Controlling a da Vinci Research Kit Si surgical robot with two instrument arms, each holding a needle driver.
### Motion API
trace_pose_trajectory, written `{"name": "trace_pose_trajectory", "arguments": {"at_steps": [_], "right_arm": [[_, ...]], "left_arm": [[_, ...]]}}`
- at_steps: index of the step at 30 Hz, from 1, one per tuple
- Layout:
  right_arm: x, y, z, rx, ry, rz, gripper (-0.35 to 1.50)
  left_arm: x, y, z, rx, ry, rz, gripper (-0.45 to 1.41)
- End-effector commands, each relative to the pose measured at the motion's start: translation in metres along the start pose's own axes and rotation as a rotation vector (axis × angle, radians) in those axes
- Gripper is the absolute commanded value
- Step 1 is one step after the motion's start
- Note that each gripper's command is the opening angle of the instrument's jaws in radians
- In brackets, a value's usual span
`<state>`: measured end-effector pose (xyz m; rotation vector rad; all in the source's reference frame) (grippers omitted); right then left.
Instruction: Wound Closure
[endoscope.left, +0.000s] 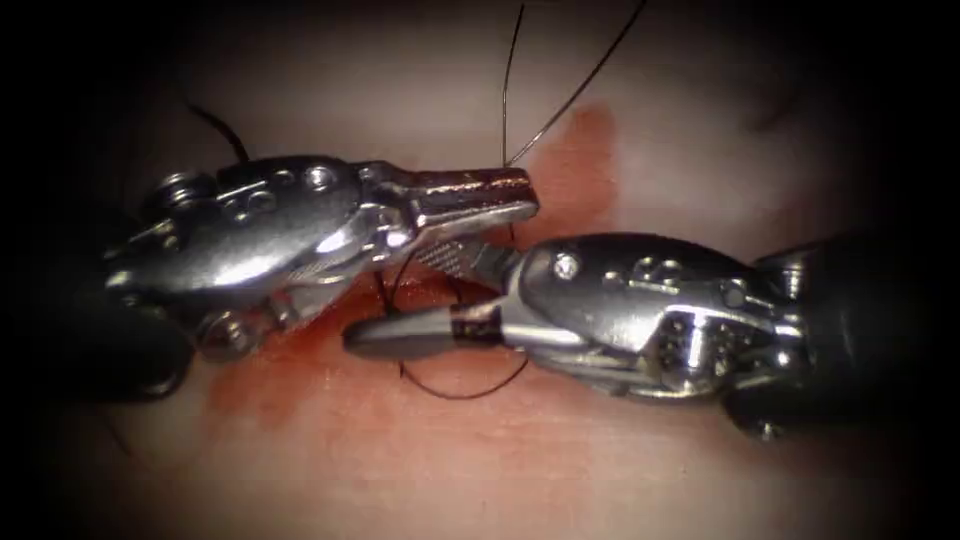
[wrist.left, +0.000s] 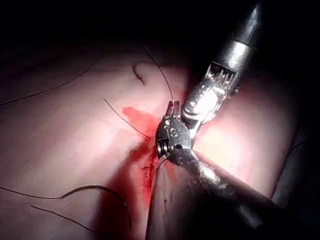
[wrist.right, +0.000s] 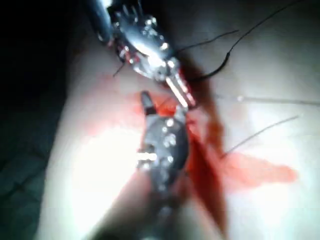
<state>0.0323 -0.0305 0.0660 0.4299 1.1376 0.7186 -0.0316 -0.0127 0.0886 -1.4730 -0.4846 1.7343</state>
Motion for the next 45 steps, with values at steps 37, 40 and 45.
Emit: {"name": "trace_pose_trajectory", "arguments": {"at_steps": [37, 40, 45], "right_arm": [[-0.0047, -0.0026, 0.0012, 0.043, -0.152, -0.097, -0.35], [-0.0047, -0.0030, 0.0016, 0.042, -0.171, -0.139, -0.35], [-0.0047, -0.0036, 0.0023, 0.042, -0.227, -0.219, -0.35]], "left_arm": [[0.0032, -0.0023, 0.0020, 0.041, -0.204, -0.096, 1.16], [0.0030, -0.0028, 0.0033, 0.067, -0.242, -0.104, 1.14], [0.0032, -0.0034, 0.0055, 0.088, -0.250, -0.142, 1.09]]}}
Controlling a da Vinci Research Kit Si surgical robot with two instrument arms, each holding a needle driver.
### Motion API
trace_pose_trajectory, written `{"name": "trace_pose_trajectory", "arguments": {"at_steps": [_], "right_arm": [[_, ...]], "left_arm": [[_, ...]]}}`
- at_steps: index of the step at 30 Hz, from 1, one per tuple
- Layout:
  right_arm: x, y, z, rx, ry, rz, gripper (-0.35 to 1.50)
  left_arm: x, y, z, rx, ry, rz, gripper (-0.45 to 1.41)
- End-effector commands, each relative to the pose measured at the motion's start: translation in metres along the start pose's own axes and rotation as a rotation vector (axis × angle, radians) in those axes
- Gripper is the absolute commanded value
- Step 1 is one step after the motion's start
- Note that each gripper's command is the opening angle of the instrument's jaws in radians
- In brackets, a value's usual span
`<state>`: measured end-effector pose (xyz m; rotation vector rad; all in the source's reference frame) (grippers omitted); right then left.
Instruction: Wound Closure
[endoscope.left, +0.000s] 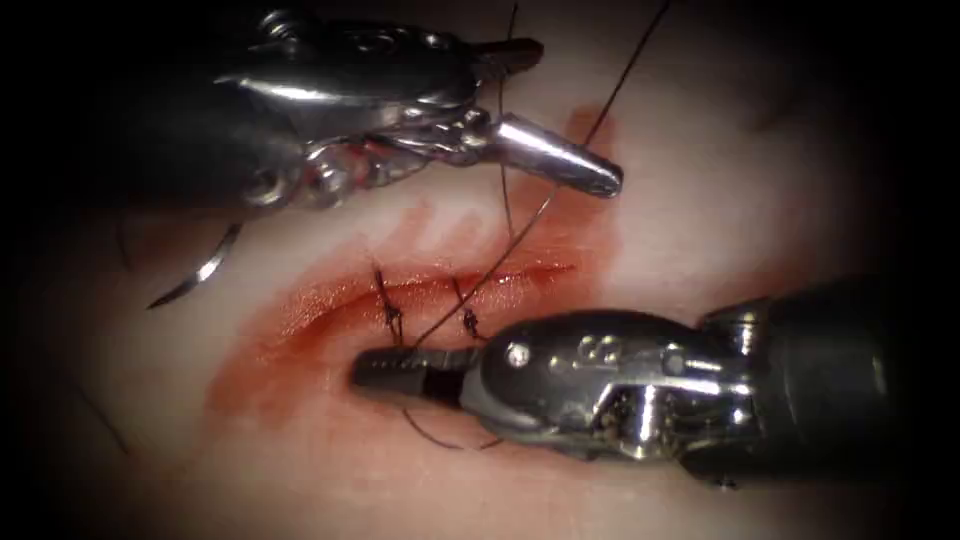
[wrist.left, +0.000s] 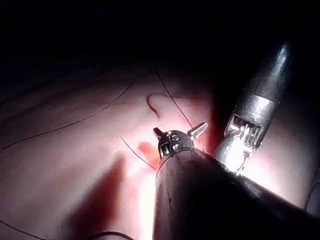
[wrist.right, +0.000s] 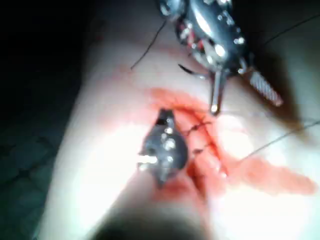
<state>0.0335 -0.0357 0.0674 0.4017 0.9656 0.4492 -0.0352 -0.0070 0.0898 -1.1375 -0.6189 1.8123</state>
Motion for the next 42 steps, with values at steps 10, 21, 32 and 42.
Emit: {"name": "trace_pose_trajectory", "arguments": {"at_steps": [10, 21, 32, 42], "right_arm": [[0.0003, -0.0014, 0.0015, 0.002, -0.026, -0.058, -0.35], [-0.0001, -0.0017, 0.0020, 0.002, -0.052, -0.086, -0.35], [-0.0001, -0.0018, 0.0022, 0.002, -0.069, -0.115, -0.35], [-0.0001, -0.0020, 0.0024, 0.003, -0.079, -0.128, -0.35]], "left_arm": [[-0.0002, -0.0023, 0.0024, 0.022, -0.028, -0.046, 1.06], [0.0009, -0.0028, 0.0022, 0.012, -0.031, -0.055, 0.96], [0.0012, -0.0027, 0.0030, -0.038, -0.053, -0.060, 0.89], [0.0017, -0.0028, 0.0037, -0.056, -0.061, -0.066, 0.76]]}}
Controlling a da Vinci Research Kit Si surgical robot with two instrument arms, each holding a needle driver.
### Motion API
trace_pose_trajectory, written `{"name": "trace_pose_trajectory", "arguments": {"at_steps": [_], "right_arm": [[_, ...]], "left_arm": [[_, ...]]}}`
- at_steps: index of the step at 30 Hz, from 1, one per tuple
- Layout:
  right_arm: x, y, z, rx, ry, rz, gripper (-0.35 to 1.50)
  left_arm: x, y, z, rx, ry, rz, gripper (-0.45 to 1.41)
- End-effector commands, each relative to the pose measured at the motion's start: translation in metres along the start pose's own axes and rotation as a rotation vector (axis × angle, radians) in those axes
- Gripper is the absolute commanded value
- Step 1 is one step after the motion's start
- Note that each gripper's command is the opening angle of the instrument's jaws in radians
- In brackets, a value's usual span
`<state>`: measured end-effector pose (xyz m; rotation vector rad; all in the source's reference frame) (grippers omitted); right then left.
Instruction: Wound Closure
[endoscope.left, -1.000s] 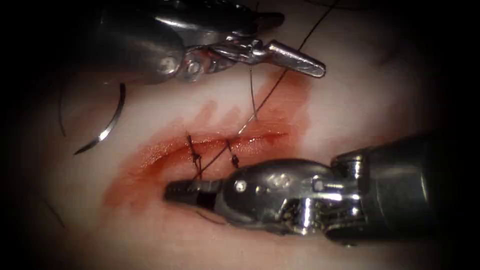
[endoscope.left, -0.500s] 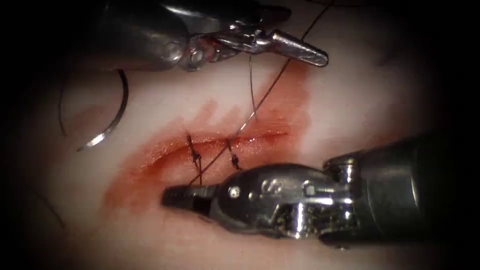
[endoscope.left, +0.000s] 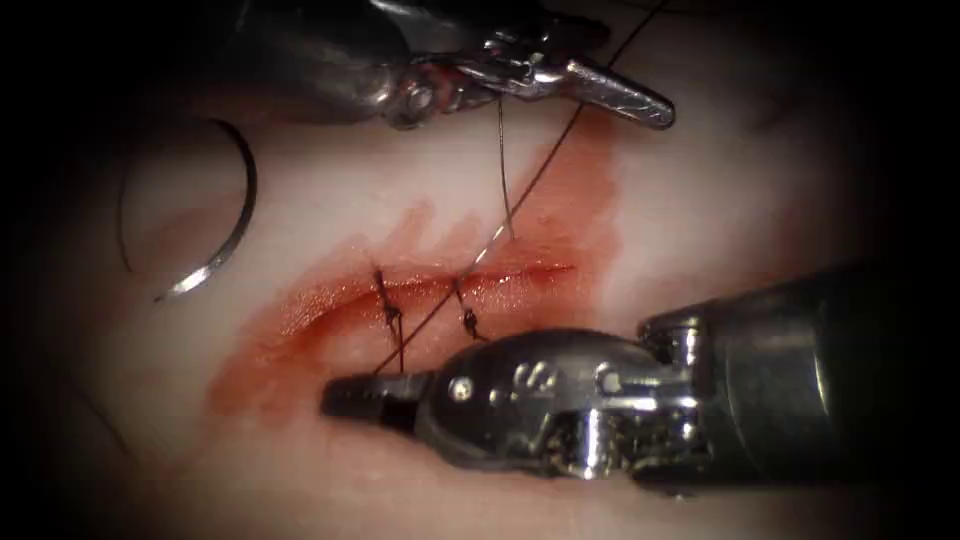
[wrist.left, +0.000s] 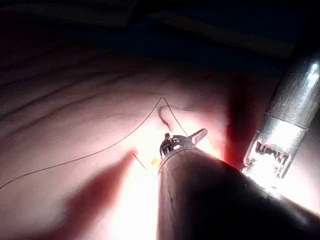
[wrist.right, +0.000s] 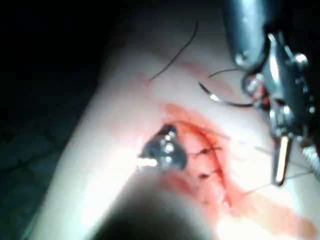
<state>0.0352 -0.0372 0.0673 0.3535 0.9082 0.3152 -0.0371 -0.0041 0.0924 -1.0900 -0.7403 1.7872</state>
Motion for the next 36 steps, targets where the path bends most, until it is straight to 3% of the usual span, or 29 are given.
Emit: {"name": "trace_pose_trajectory", "arguments": {"at_steps": [1, 7, 10, 11, 14, 16, 22, 28, 29, 30, 31, 33, 36], "right_arm": [[-0.0001, -0.0004, 0.0008, -0.001, 0.001, -0.001, -0.35], [-0.0001, -0.0004, 0.0008, -0.001, 0.001, -0.001, -0.35], [-0.0002, -0.0004, 0.0007, 0.000, 0.001, -0.001, -0.35], [-0.0002, -0.0004, 0.0007, 0.000, 0.001, -0.001, -0.35], [-0.0002, -0.0004, 0.0005, -0.002, 0.001, 0.000, -0.35], [-0.0002, -0.0003, 0.0001, -0.003, 0.001, 0.000, -0.35], [-0.0008, -0.0005, -0.0042, 0.021, 0.040, -0.001, -0.35], [-0.0010, -0.0002, -0.0085, 0.045, 0.100, 0.015, -0.35], [-0.0012, 0.0000, -0.0098, 0.053, 0.122, 0.020, -0.21], [-0.0012, 0.0000, -0.0098, 0.053, 0.122, 0.020, -0.21], [-0.0017, 0.0001, -0.0109, 0.061, 0.144, 0.023, 0.24], [-0.0023, 0.0001, -0.0119, 0.070, 0.159, 0.024, 0.83], [-0.0028, 0.0000, -0.0126, 0.076, 0.160, 0.020, 1.21]], "left_arm": [[0.0001, -0.0003, 0.0009, 0.001, 0.000, 0.002, 0.71], [0.0005, -0.0003, 0.0011, -0.009, -0.005, 0.002, 0.49], [0.0006, -0.0003, 0.0007, -0.016, -0.008, 0.004, 0.10], [0.0006, -0.0003, 0.0007, -0.016, -0.008, 0.004, 0.10], [0.0011, -0.0002, -0.0002, 0.023, 0.012, 0.047, -0.15], [0.0015, -0.0002, -0.0010, 0.036, 0.018, 0.096, -0.45], [0.0022, -0.0003, -0.0041, 0.058, 0.095, 0.221, -0.45], [0.0021, -0.0009, -0.0044, 0.045, 0.160, 0.255, -0.45], [0.0021, -0.0011, -0.0045, 0.036, 0.185, 0.255, -0.45], [0.0021, -0.0011, -0.0045, 0.036, 0.185, 0.255, -0.45], [0.0019, -0.0013, -0.0047, 0.030, 0.201, 0.256, -0.45], [0.0016, -0.0015, -0.0049, 0.028, 0.215, 0.257, -0.45], [0.0008, -0.0016, -0.0051, 0.025, 0.232, 0.262, -0.45]]}}
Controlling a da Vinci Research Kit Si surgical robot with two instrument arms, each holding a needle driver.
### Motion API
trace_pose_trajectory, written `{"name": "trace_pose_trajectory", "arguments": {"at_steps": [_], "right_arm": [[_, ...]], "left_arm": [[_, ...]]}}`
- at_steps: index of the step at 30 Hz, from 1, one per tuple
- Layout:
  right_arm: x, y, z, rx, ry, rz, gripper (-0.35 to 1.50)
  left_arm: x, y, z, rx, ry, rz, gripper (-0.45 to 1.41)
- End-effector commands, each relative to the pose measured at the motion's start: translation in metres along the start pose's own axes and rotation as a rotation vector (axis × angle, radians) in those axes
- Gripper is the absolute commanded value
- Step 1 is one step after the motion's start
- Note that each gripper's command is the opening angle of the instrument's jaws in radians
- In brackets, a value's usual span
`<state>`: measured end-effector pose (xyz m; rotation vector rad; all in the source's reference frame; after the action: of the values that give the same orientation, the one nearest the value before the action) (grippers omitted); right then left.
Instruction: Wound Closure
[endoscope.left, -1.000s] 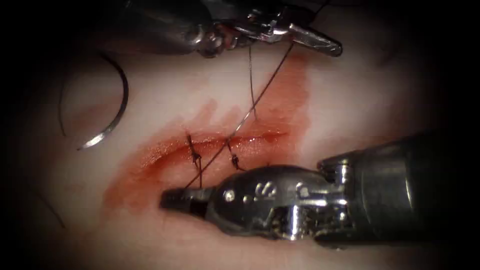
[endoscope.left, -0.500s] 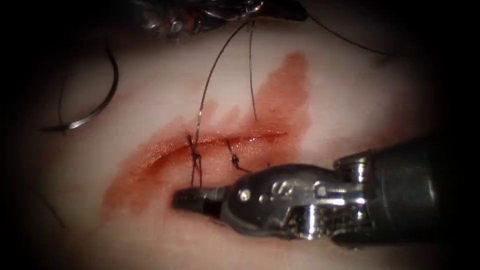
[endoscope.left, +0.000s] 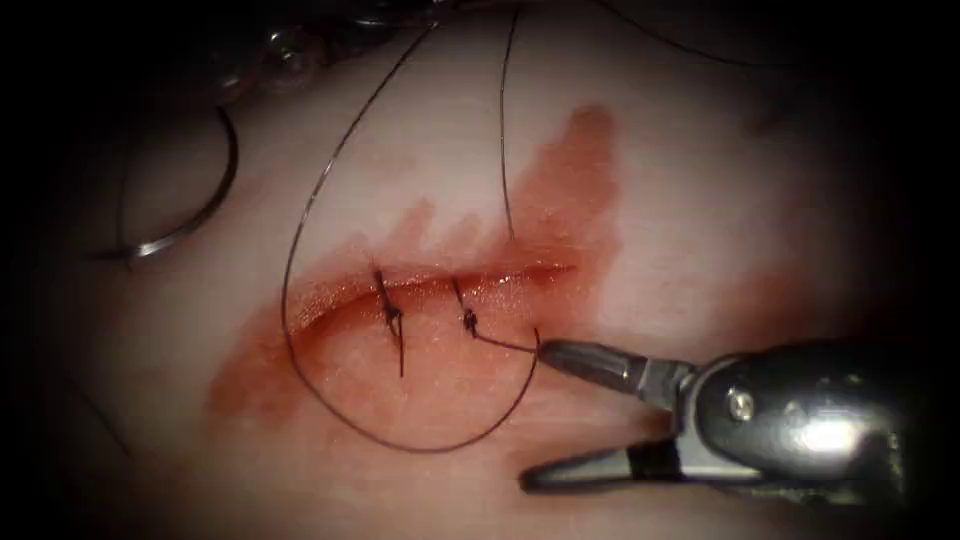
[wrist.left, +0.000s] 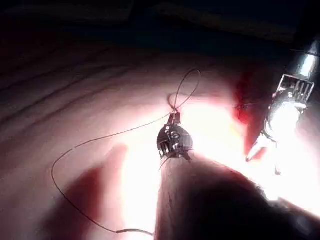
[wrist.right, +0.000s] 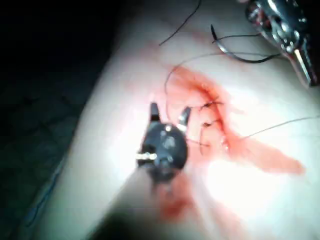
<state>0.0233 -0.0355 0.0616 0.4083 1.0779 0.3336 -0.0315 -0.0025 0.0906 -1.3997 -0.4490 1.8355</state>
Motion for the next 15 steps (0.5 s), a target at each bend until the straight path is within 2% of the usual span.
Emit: {"name": "trace_pose_trajectory", "arguments": {"at_steps": [1, 5, 7, 8, 9, 10, 11, 12, 13, 14, 15], "right_arm": [[-0.0007, -0.0005, 0.0002, 0.007, -0.003, 0.000, 1.33], [-0.0005, -0.0005, -0.0004, 0.018, 0.001, 0.001, 1.43], [-0.0003, -0.0005, -0.0011, 0.032, 0.020, 0.002, 1.41], [-0.0002, -0.0004, -0.0014, 0.043, 0.030, 0.002, 1.35], [-0.0001, -0.0001, -0.0015, 0.054, 0.031, 0.003, 1.13], [-0.0001, -0.0001, -0.0015, 0.054, 0.031, 0.003, 1.13], [-0.0001, 0.0002, -0.0014, 0.046, 0.030, 0.003, 0.98], [-0.0002, 0.0011, -0.0005, 0.022, 0.029, 0.004, 0.49], [-0.0002, 0.0011, -0.0005, 0.022, 0.029, 0.004, 0.49], [-0.0002, 0.0015, 0.0000, 0.011, 0.031, 0.005, 0.00], [-0.0002, 0.0020, 0.0006, -0.015, 0.030, 0.007, -0.35]], "left_arm": [[-0.0008, -0.0001, 0.0004, -0.004, 0.008, 0.005, -0.45], [-0.0015, 0.0000, -0.0001, -0.008, 0.021, 0.010, -0.45], [-0.0018, -0.0001, -0.0005, -0.009, 0.038, 0.010, -0.45], [-0.0018, -0.0002, -0.0006, -0.008, 0.044, 0.009, -0.45], [-0.0018, -0.0002, -0.0007, -0.002, 0.072, 0.005, -0.45], [-0.0018, -0.0002, -0.0007, -0.002, 0.072, 0.005, -0.45], [-0.0018, -0.0001, -0.0007, -0.001, 0.082, 0.003, -0.45], [-0.0019, 0.0002, -0.0005, 0.000, 0.106, 0.000, -0.45], [-0.0019, 0.0002, -0.0005, 0.000, 0.106, 0.000, -0.45], [-0.0019, 0.0005, -0.0004, -0.008, 0.116, -0.013, -0.45], [-0.0019, 0.0007, -0.0002, -0.016, 0.124, -0.026, -0.45]]}}
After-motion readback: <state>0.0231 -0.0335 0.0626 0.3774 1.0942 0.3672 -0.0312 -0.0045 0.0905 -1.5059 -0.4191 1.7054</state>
